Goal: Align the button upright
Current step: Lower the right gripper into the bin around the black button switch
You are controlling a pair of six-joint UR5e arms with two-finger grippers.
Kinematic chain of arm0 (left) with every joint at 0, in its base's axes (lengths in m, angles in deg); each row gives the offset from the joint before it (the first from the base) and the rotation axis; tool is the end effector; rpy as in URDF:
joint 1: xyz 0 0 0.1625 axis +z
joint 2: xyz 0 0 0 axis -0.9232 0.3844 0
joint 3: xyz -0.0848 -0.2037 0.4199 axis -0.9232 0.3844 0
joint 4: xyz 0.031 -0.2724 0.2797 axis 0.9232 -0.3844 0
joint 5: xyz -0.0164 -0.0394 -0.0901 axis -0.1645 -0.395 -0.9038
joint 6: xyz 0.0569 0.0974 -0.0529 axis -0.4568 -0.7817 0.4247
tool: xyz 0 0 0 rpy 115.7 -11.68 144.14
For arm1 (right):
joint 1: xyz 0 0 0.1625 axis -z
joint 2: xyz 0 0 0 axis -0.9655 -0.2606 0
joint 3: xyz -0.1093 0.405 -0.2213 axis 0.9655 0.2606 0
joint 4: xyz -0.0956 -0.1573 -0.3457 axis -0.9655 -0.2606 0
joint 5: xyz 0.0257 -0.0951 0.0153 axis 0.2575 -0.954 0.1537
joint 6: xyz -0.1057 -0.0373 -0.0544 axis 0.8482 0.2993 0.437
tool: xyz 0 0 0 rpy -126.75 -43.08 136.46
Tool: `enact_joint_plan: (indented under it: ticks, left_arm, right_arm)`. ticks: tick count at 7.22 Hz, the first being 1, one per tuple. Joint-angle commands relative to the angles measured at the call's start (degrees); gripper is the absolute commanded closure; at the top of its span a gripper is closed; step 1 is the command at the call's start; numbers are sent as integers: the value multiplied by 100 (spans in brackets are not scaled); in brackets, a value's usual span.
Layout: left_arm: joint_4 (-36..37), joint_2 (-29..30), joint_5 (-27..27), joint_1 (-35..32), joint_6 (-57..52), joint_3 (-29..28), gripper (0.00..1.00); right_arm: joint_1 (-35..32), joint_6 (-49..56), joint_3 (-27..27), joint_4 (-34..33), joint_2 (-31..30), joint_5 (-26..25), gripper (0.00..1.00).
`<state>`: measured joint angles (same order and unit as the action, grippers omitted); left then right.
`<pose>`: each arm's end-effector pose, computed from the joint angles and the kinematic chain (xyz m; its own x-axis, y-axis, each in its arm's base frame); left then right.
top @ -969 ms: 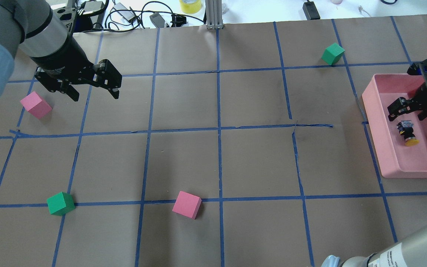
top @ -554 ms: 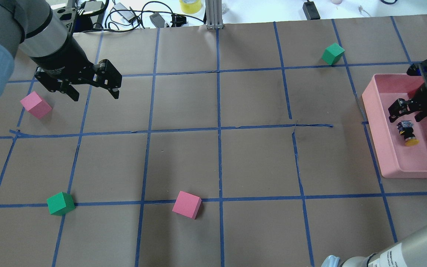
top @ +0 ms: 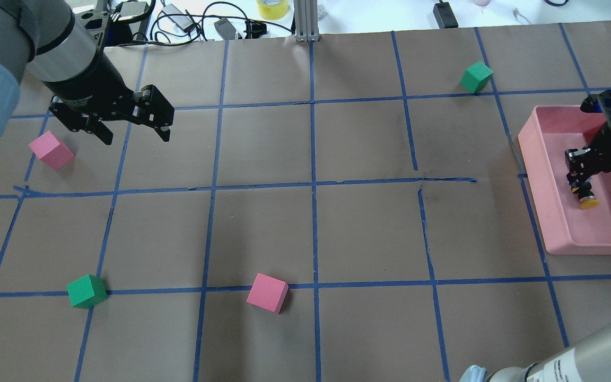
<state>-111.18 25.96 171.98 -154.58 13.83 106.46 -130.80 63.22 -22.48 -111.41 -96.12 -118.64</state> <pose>-0.1131 -0.4616 0.5021 -0.9998 -0.0074 0.0178 -0.0077 0.9998 -0.0193 -0.2093 -0.5376 0.2532 -0.9996 0.0271 -0.0004 0.0269 0.9966 0.0782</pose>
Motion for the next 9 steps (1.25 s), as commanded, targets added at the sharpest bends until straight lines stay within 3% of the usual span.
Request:
enact_joint_plan:
  ticks: [1,7,8,9]
  left_arm:
    - [-2,0,0,0,0,0,0]
    - [-2,0,0,0,0,0,0]
    - [-2,0,0,0,0,0,0]
    - [-2,0,0,0,0,0,0]
  right_arm:
    - [0,-12,42,57,-103,-7,100]
    - [0,-47,24,40,-113,-7,100]
    - [0,-56,16,39,-113,-7,99]
    - [0,-56,-45,31,-113,2,91]
